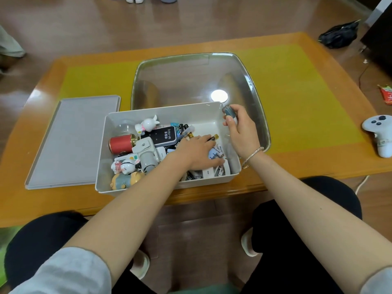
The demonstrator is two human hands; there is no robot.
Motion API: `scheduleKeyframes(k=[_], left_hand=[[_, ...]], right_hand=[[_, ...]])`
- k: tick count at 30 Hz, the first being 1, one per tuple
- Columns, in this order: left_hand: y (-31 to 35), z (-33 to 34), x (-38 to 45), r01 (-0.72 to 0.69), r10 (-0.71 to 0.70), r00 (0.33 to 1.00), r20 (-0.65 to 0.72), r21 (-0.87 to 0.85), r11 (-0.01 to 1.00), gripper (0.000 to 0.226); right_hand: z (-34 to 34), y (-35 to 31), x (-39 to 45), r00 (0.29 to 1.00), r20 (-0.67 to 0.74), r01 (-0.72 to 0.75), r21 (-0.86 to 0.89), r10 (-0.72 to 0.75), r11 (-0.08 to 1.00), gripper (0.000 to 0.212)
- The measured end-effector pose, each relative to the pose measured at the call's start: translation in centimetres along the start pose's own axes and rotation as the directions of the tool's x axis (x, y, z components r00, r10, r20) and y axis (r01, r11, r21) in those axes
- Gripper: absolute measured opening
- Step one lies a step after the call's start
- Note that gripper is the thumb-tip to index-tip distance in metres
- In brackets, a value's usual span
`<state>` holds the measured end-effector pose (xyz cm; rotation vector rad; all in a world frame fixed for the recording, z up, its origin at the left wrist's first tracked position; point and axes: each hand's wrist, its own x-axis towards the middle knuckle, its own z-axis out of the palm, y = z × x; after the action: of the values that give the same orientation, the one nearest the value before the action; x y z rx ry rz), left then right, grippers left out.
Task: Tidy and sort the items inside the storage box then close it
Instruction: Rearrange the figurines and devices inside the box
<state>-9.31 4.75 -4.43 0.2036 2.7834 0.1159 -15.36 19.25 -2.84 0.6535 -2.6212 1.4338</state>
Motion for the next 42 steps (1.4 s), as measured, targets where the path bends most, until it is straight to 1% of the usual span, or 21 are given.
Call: scheduleKeyframes(k=[2,5,8,10,13,15,17,20,22,28,32,35,38,40,42], left_hand=[[-0.2,-0.2,-0.8,-0.005,0.005,1.0,-0.013,0.006,1.0,0.084],[-0.5,-0.2,-2.0,-0.034,0.034,0.997,-0.063,0.0,0.999,0.083],[-0.7,0.3,-3.0,-0.087,0.085,0.993,-0.078,-0.016,0.996,0.076],[-0.6,0.5,-3.1,-0.097,0.093,0.992,-0.084,-0.038,0.995,0.071],[0.0,0.3,-2.4,-0.087,0.072,0.989,-0.13,-0.109,0.99,0.063],[0.4,-0.1,-1.6,-0.056,0.021,0.984,-0.176,-0.197,0.979,0.06],[0.7,-0.4,-0.9,-0.01,-0.036,0.984,-0.177,-0.255,0.967,0.061],[1.1,-0.4,0.0,0.036,-0.052,0.995,-0.09,-0.166,0.985,0.059],[1.2,-0.2,0.1,0.041,-0.047,0.997,-0.063,-0.104,0.994,0.056],[0.1,0.4,-1.0,-0.046,0.044,0.996,-0.077,-0.023,0.999,0.051],[-0.2,1.1,-1.8,-0.054,0.056,0.995,-0.08,0.027,0.998,0.057],[-0.1,1.2,-1.8,-0.036,0.039,0.994,-0.101,0.03,0.999,0.058],[0.0,1.1,-1.8,-0.018,0.016,0.994,-0.104,-0.018,1.0,0.057],[0.1,0.8,-2.0,-0.013,-0.001,0.991,-0.131,-0.107,0.994,0.054],[-0.1,0.4,-2.3,-0.026,-0.017,0.982,-0.187,-0.223,0.974,0.046]], right_hand=[[0.2,0.0,-0.1,1.0,-0.012,0.028,-0.026,-0.029,0.999,0.026],[0.3,0.0,-0.1,0.999,-0.011,0.031,-0.045,-0.032,0.999,0.027],[0.3,0.0,-0.1,1.0,-0.005,0.026,-0.064,-0.026,0.998,0.028],[0.3,-0.1,-0.2,1.0,-0.006,0.026,-0.073,-0.027,0.997,0.028],[0.2,-0.2,-0.2,0.999,-0.002,0.04,-0.082,-0.041,0.996,0.029],[0.2,-0.2,-0.2,0.999,0.006,0.05,-0.089,-0.05,0.995,0.028],[0.2,-0.2,-0.2,0.998,0.013,0.055,-0.098,-0.054,0.994,0.028],[0.2,-0.2,-0.2,0.998,0.016,0.054,-0.098,-0.053,0.994,0.028],[0.2,-0.2,-0.2,0.998,0.018,0.056,-0.097,-0.055,0.994,0.029],[0.2,-0.1,-0.1,0.997,0.025,0.074,-0.114,-0.071,0.991,0.03],[0.1,-0.1,-0.1,0.994,0.037,0.11,-0.129,-0.106,0.986,0.03],[0.0,-0.3,-0.1,0.992,0.047,0.125,-0.117,-0.121,0.985,0.03],[0.1,-0.3,-0.2,0.994,0.051,0.101,-0.09,-0.096,0.991,0.029],[0.1,-0.2,-0.1,0.995,0.042,0.092,-0.071,-0.089,0.993,0.027],[0.1,-0.2,-0.2,0.995,0.024,0.101,-0.047,-0.1,0.994,0.024]])
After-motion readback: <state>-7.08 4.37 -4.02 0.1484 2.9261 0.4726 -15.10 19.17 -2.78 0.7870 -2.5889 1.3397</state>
